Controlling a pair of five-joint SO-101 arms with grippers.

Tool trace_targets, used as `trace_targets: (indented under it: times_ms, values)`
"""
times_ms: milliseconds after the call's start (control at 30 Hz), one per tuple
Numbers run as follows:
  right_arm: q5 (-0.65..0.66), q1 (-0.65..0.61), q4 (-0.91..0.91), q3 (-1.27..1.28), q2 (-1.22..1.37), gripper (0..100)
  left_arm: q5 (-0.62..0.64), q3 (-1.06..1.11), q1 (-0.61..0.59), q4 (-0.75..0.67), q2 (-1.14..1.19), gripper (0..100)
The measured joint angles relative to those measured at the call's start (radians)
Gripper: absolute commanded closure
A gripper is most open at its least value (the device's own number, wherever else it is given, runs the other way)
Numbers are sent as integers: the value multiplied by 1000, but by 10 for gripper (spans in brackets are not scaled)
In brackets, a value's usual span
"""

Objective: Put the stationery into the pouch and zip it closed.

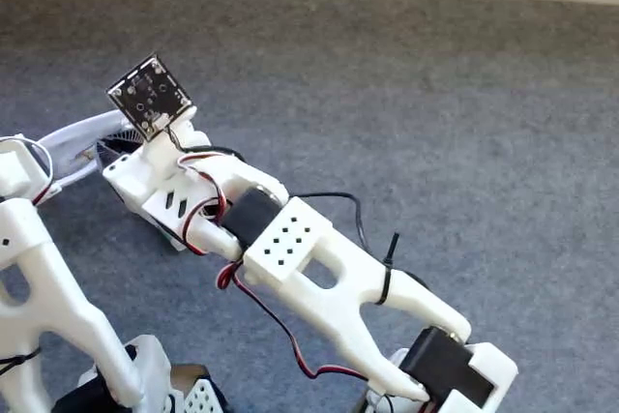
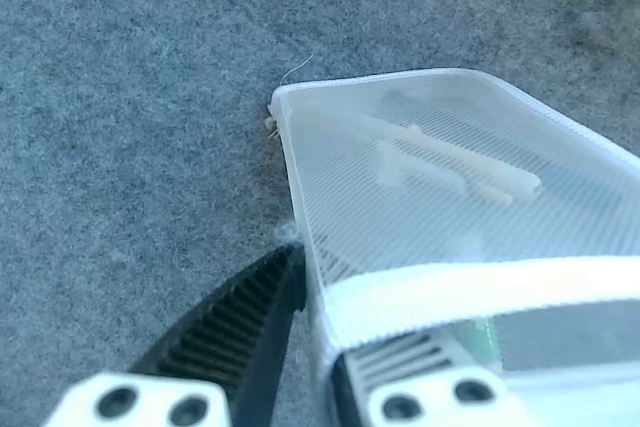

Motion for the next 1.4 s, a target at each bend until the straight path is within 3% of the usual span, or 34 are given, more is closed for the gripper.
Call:
trace_targets:
  times_ms: [200,467,733,1000,1400]
  values:
    - [15,0,63,-15,0,989,0,-2,-20,0,0,989]
    - [46,0,279,-173,-2,988,3,-11,-210,2,-66,990]
    - [48,0,305,-183,12,988,29,-9,-333,2,-127,989]
    - [52,-2,354,-302,258,892,55,-9,-410,2,-127,989]
    - [52,-2,548,-655,631,889,58,-9,-448,2,-127,989]
